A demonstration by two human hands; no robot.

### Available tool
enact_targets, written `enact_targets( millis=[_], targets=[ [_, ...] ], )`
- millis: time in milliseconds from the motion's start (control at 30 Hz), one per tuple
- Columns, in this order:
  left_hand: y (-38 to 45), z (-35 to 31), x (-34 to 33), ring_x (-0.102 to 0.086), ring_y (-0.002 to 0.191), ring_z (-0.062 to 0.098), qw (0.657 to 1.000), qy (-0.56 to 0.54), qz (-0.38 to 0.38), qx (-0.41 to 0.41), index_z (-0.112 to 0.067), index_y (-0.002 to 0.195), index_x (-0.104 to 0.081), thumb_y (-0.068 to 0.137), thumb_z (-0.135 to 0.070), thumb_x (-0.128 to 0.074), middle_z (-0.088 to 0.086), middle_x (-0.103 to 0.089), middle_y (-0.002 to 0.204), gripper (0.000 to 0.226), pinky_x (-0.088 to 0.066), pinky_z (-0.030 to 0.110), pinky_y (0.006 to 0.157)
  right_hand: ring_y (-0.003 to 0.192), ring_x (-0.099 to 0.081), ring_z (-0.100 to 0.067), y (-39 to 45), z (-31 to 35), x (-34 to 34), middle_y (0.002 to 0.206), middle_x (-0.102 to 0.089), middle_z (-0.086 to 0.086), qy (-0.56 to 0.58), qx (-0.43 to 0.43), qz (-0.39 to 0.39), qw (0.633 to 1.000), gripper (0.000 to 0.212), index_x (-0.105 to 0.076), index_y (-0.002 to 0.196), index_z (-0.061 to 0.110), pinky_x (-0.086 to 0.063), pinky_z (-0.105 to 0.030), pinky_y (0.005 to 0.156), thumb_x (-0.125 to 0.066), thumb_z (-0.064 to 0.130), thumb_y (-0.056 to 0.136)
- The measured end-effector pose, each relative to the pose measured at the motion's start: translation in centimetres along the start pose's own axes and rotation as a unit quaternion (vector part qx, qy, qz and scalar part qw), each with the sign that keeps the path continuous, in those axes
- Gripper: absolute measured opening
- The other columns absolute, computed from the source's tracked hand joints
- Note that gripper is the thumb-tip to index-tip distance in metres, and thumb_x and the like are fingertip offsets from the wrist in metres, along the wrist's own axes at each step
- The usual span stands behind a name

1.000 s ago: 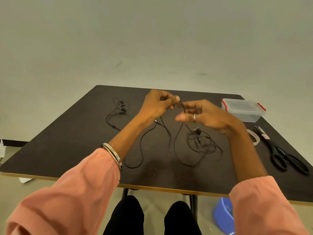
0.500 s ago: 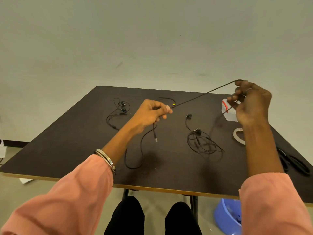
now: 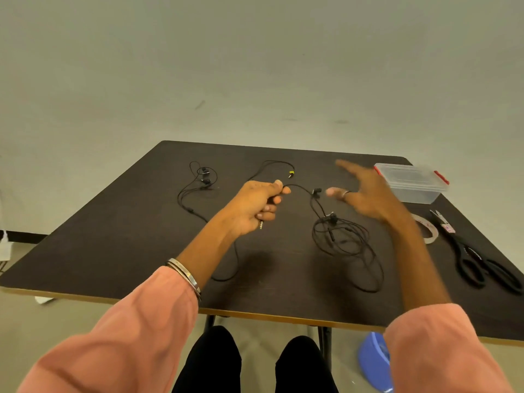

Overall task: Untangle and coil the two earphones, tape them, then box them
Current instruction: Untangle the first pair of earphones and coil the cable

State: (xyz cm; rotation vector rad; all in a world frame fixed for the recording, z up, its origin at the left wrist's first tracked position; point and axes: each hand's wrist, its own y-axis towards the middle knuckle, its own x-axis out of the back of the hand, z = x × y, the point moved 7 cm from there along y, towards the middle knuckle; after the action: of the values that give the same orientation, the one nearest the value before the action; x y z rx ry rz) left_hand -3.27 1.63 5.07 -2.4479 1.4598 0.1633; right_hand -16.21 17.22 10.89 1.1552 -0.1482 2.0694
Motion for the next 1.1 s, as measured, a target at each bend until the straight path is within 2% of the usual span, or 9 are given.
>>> enact_targets(
  millis=[100,200,267,333,500,567,667,833,1100],
  targets=[
    [0.0,1.5,-1.3,-0.031,0.042,0.004,0.991,-0.112,0.046,0.062,-0.007,0.089,-0.057,0.102,-0.021,-0.041,-0.002,-0.043,0.059,0.025,-0.023,0.014,0.034,0.128,-0.048,-0.012,-0.4,2.7,-4.7,0.139,-0.053,0.003,0.021,0.089,0.103,0.990,0.055,-0.044,0.141,0.020,-0.036,-0.027,0.105,-0.064,0.021,0.090],
    [-0.3,2.3,-2.1,-0.034,0.041,0.005,0.975,-0.184,0.091,0.082,-0.009,0.087,-0.052,0.103,-0.020,-0.037,-0.002,-0.042,0.055,0.024,-0.026,0.014,0.034,0.085,-0.066,-0.009,0.3,2.2,-6.7,0.095,-0.072,-0.003,0.116,0.081,0.032,0.989,0.025,-0.065,0.117,0.010,-0.052,-0.028,0.082,-0.052,0.008,0.096],
    [-0.5,2.6,-2.4,-0.035,0.041,0.005,0.963,-0.220,0.127,0.089,-0.009,0.088,-0.051,0.103,-0.021,-0.036,-0.002,-0.042,0.054,0.024,-0.028,0.014,0.034,0.056,-0.059,-0.007,0.5,0.9,-7.4,0.072,-0.068,-0.005,0.217,0.020,-0.018,0.976,0.021,-0.068,0.106,0.008,-0.051,-0.024,0.059,-0.049,0.008,0.098],
    [-0.6,2.8,-2.5,-0.037,0.040,0.006,0.945,-0.267,0.160,0.097,-0.009,0.088,-0.051,0.103,-0.022,-0.035,-0.002,-0.042,0.053,0.025,-0.031,0.014,0.033,0.046,-0.053,-0.001,0.6,0.2,-8.1,0.064,-0.063,-0.003,0.235,0.006,-0.039,0.971,0.016,-0.069,0.103,0.009,-0.043,-0.015,0.051,-0.054,0.012,0.096],
    [-0.2,2.4,-1.5,-0.059,0.049,0.011,0.923,-0.355,0.139,0.049,-0.002,0.088,-0.064,0.102,-0.019,-0.036,0.003,-0.062,0.064,0.036,-0.047,0.017,0.041,0.070,-0.064,-0.020,0.2,0.7,-10.4,0.076,-0.067,-0.006,0.252,0.047,-0.029,0.966,0.026,-0.065,0.111,0.011,-0.056,-0.038,0.072,-0.069,0.016,0.086],
    [0.4,2.1,-0.4,-0.072,0.069,0.018,0.920,-0.377,0.101,0.001,0.003,0.094,-0.065,0.102,-0.015,-0.034,0.009,-0.073,0.082,0.037,-0.057,0.022,0.055,0.081,-0.067,-0.016,0.0,1.5,-10.2,0.088,-0.070,-0.006,0.204,0.087,-0.059,0.973,0.029,-0.064,0.117,0.011,-0.055,-0.029,0.076,-0.065,0.018,0.089],
    [1.2,1.6,0.8,-0.071,0.096,0.021,0.911,-0.396,0.102,-0.053,0.006,0.117,-0.055,0.103,-0.012,-0.029,0.012,-0.072,0.106,0.035,-0.058,0.026,0.080,0.085,-0.063,-0.017,-0.2,2.4,-10.3,0.095,-0.067,-0.006,0.090,0.160,-0.094,0.979,0.027,-0.060,0.121,0.008,-0.053,-0.031,0.076,-0.052,0.009,0.095],
    [2.2,1.6,2.3,-0.063,0.114,0.020,0.925,-0.354,0.101,-0.093,0.006,0.133,-0.043,0.102,-0.005,-0.025,0.010,-0.065,0.124,0.038,-0.049,0.031,0.099,0.100,-0.057,-0.032,0.0,2.3,-13.8,0.110,-0.061,-0.013,-0.142,0.197,0.010,0.970,0.041,-0.047,0.135,0.005,-0.046,-0.042,0.081,-0.045,0.007,0.095],
    [2.9,3.0,3.6,-0.059,0.120,0.020,0.943,-0.317,0.052,-0.089,0.003,0.131,-0.047,0.102,-0.005,-0.029,0.012,-0.063,0.125,0.035,-0.050,0.034,0.098,0.071,-0.062,-0.030,-1.4,4.1,-14.4,0.082,-0.066,-0.010,-0.237,0.293,-0.026,0.926,0.028,-0.066,0.107,0.004,-0.048,-0.039,0.059,-0.050,0.016,0.087]
  ],
)
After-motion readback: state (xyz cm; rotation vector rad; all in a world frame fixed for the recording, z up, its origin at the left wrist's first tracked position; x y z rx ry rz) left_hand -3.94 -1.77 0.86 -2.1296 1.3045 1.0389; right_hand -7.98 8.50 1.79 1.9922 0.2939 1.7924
